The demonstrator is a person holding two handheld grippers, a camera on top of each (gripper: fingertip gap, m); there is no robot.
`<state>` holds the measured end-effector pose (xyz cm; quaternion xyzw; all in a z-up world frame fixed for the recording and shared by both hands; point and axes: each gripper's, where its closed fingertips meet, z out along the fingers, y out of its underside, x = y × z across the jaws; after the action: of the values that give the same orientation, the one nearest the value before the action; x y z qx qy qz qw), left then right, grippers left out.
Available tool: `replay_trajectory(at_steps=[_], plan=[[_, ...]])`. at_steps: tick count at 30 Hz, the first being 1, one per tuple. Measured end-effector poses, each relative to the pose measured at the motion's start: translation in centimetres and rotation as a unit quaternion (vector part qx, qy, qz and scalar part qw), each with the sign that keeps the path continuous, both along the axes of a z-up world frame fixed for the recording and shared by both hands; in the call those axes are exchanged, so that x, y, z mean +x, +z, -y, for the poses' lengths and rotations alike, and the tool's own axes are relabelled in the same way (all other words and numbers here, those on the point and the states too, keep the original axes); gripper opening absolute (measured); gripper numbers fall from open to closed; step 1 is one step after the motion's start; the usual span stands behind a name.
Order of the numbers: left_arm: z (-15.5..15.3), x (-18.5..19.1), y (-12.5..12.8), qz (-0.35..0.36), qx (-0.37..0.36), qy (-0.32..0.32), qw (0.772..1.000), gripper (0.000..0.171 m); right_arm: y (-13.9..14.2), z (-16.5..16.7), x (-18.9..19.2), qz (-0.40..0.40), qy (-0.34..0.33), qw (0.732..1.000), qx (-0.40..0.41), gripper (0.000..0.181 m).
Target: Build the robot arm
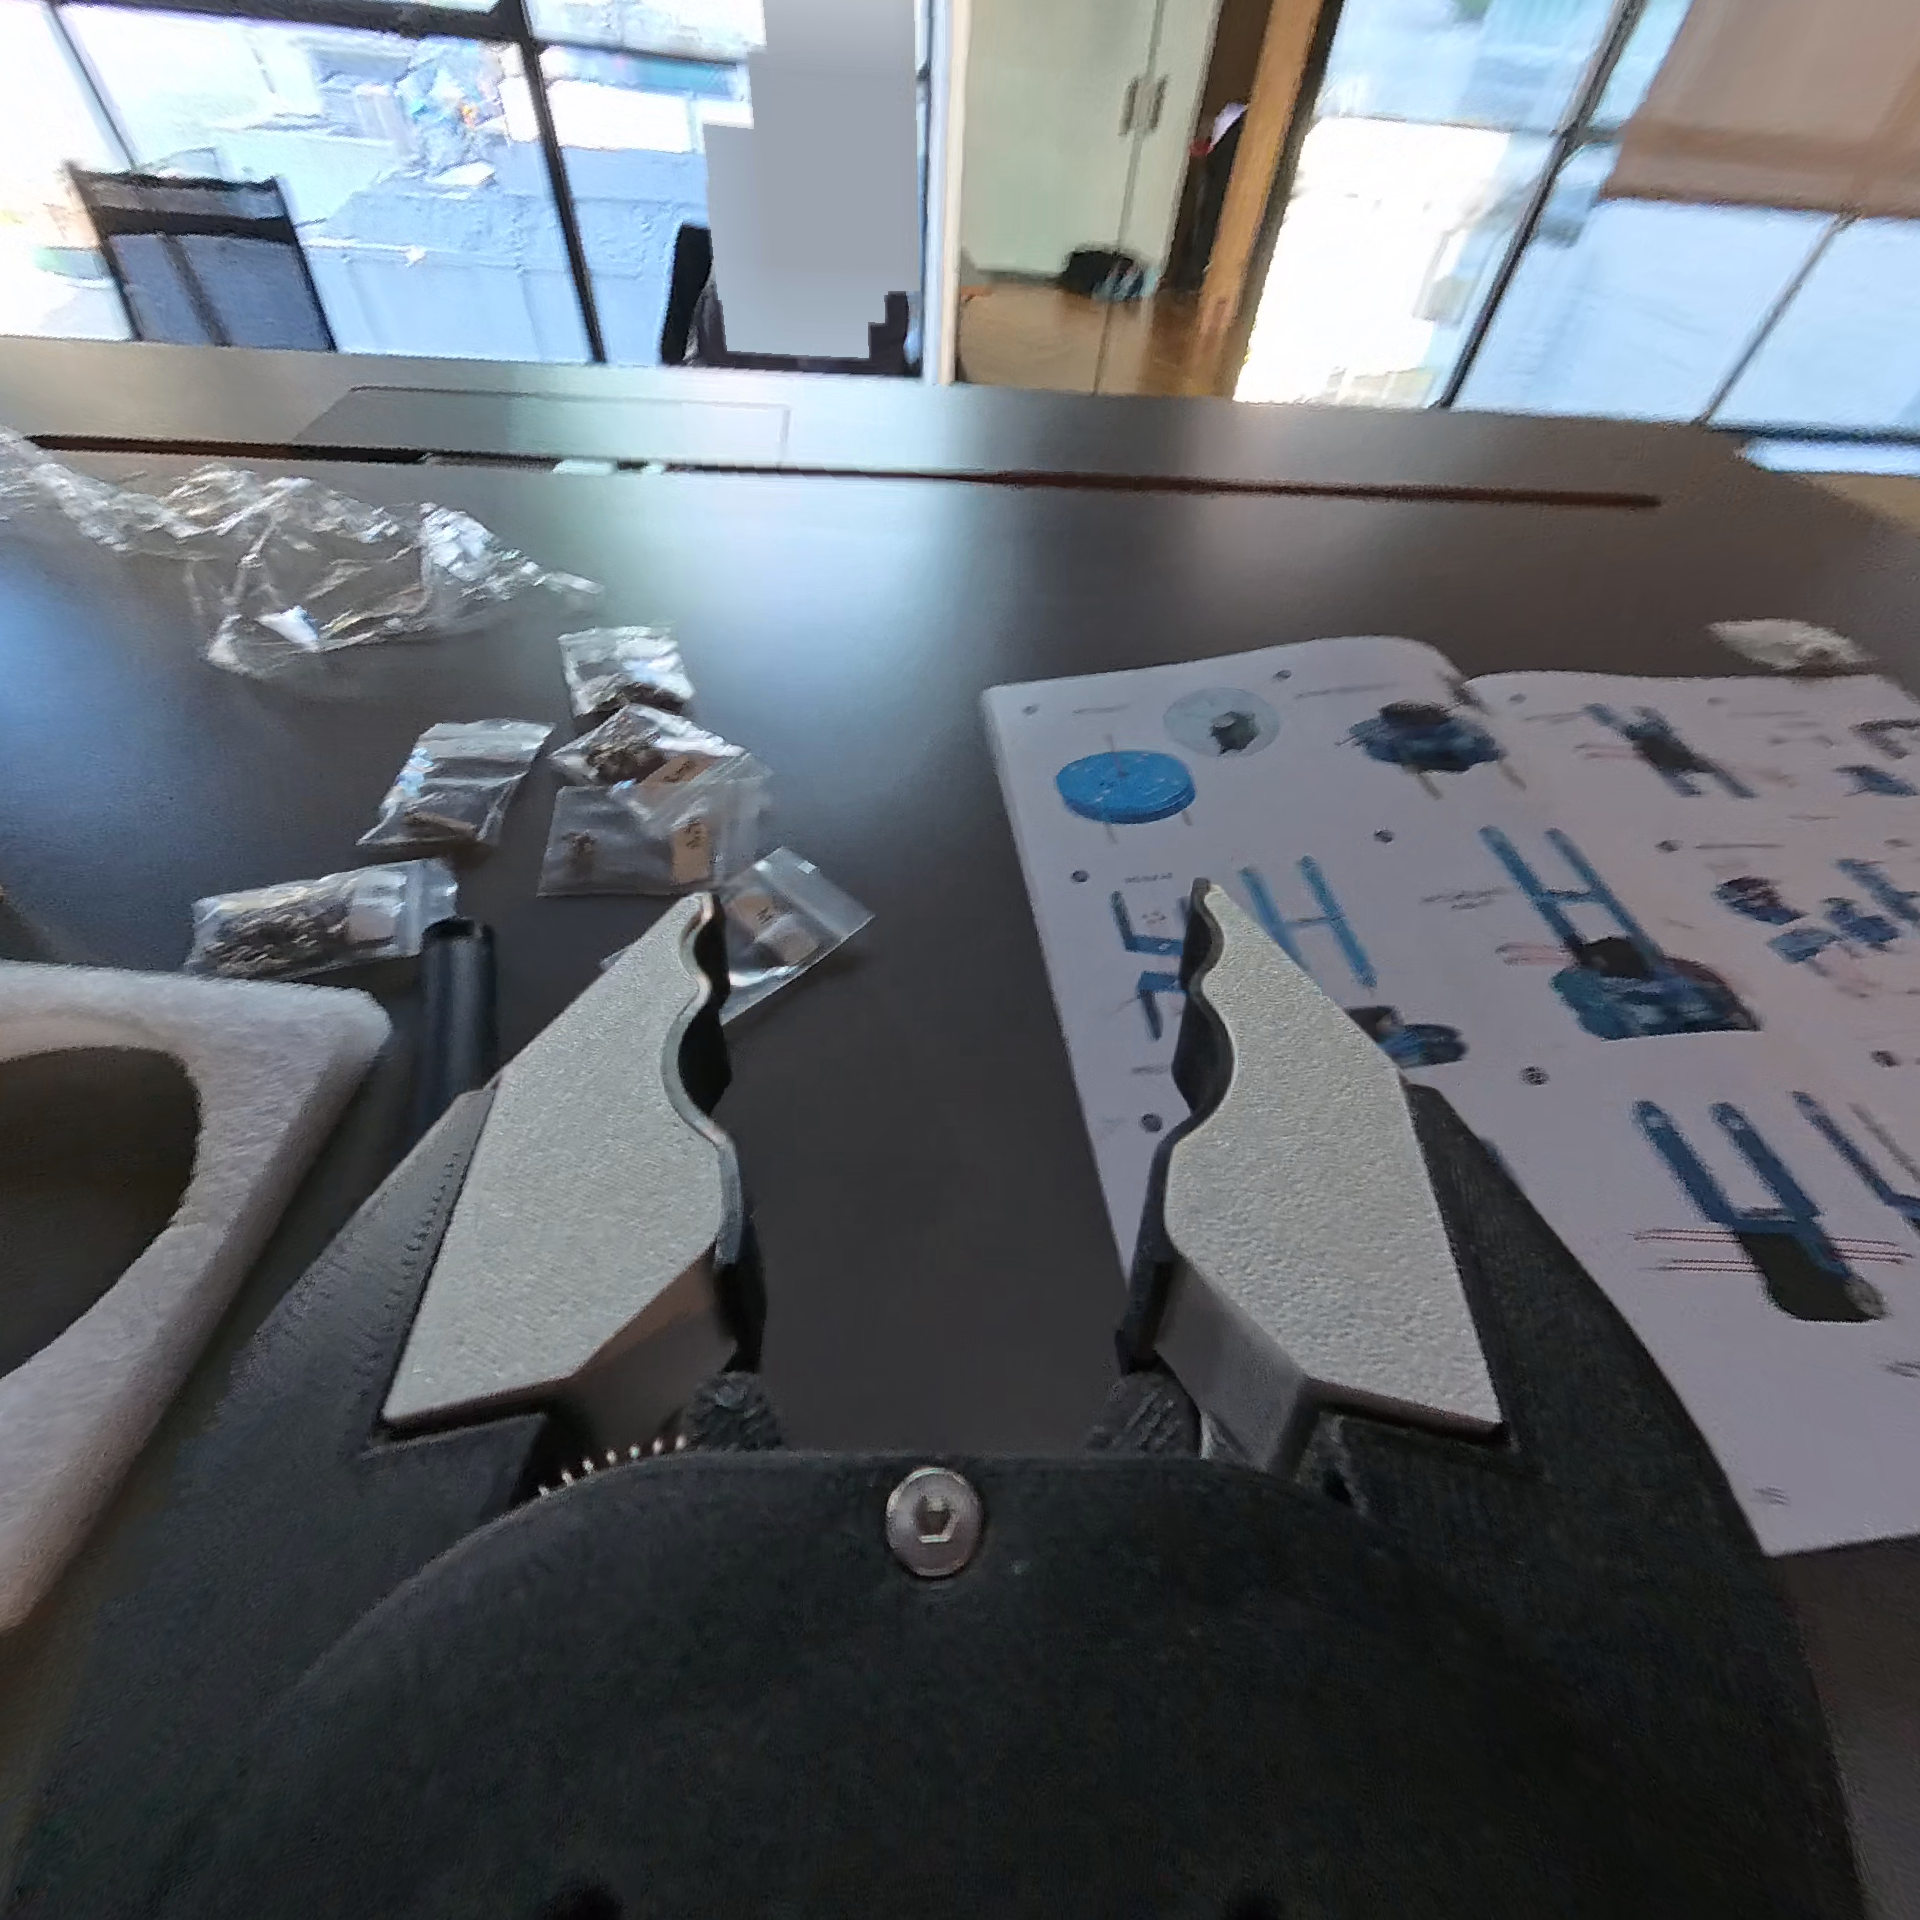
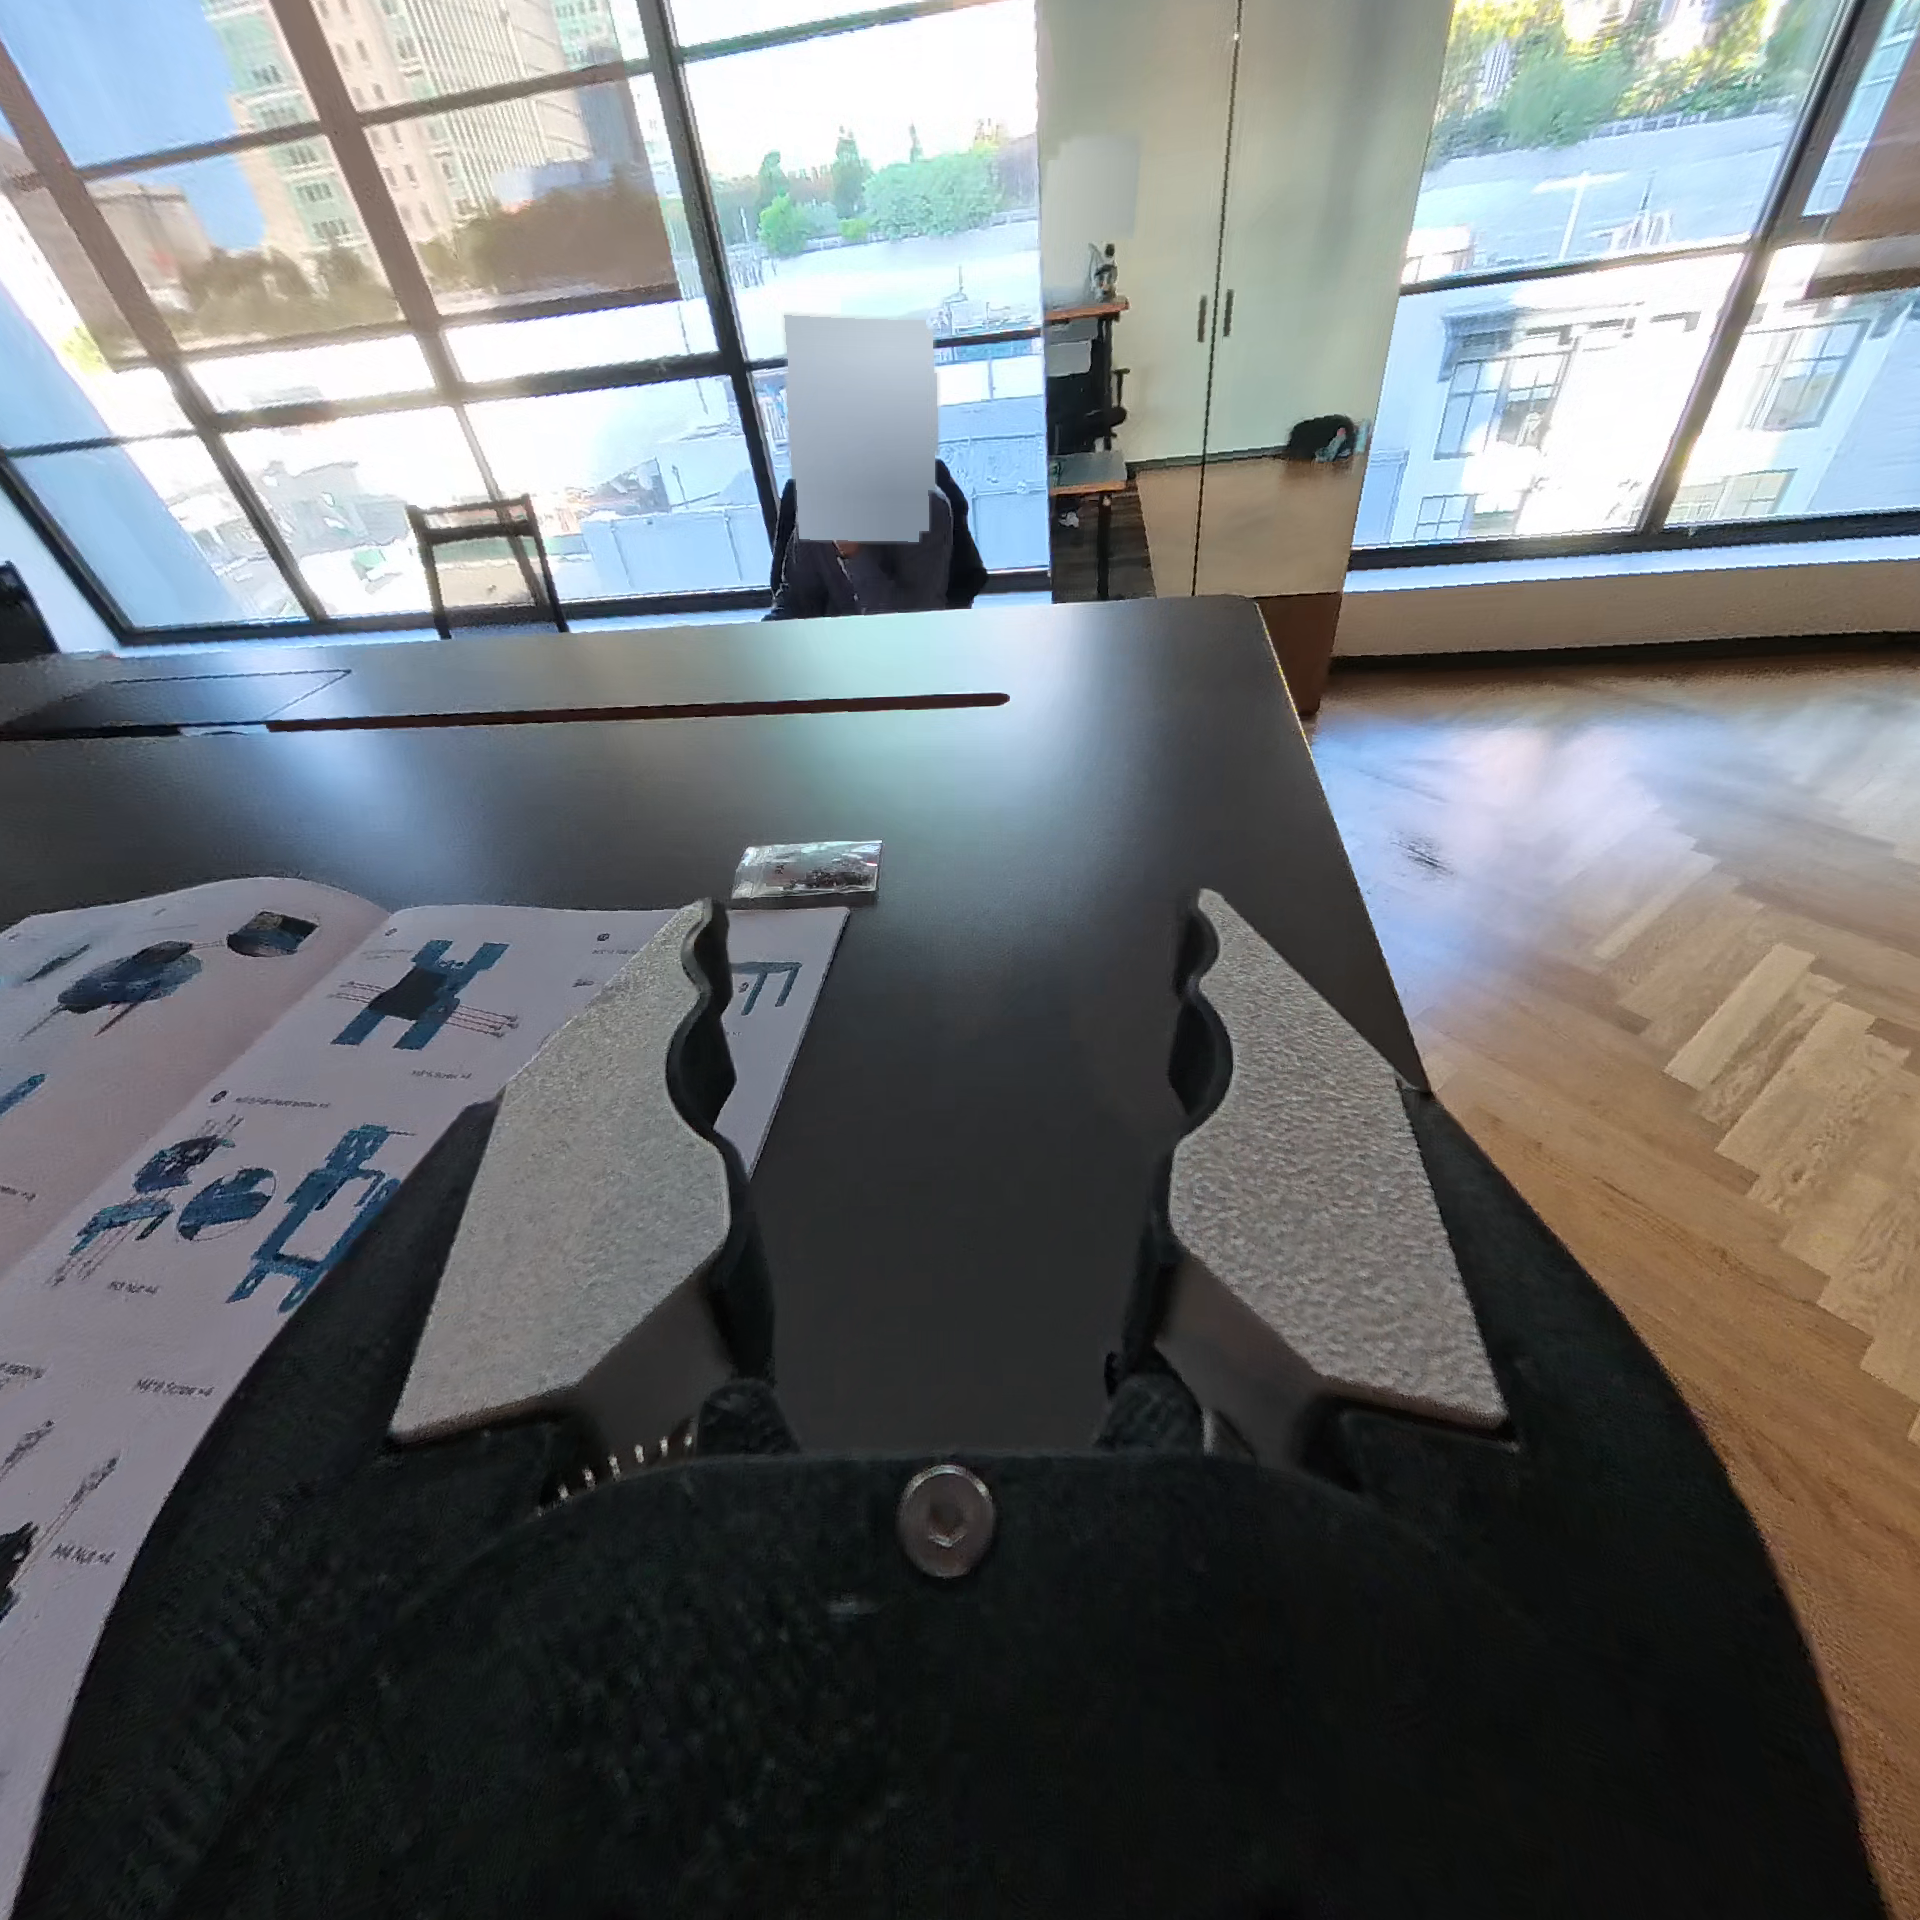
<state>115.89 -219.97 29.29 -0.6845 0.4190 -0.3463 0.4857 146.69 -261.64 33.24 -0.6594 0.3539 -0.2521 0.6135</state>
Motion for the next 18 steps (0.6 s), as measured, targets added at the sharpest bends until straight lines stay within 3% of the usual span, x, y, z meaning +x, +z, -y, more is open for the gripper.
replay_trajectory(at_steps=[3,7,10,18], plan=[[-0.2,-0.7,-1.5,-0.071,0.014,0.030,0.997,0.092,-2.0,-1.5,-0.7,-0.063,0.045,0.996,-0.035,0.083],[0.2,-1.6,-3.2,-0.119,-0.013,0.046,0.992,0.099,-4.3,-2.0,1.1,-0.094,0.045,0.982,-0.157,0.102],[0.5,-2.2,-4.3,-0.129,-0.059,0.056,0.988,0.105,-5.3,-3.3,1.9,-0.148,0.068,0.975,-0.153,0.102],[0.0,-3.1,-6.0,-0.193,-0.054,0.095,0.975,0.121,-9.2,-5.8,3.9,-0.232,0.073,0.953,-0.180,0.110]])
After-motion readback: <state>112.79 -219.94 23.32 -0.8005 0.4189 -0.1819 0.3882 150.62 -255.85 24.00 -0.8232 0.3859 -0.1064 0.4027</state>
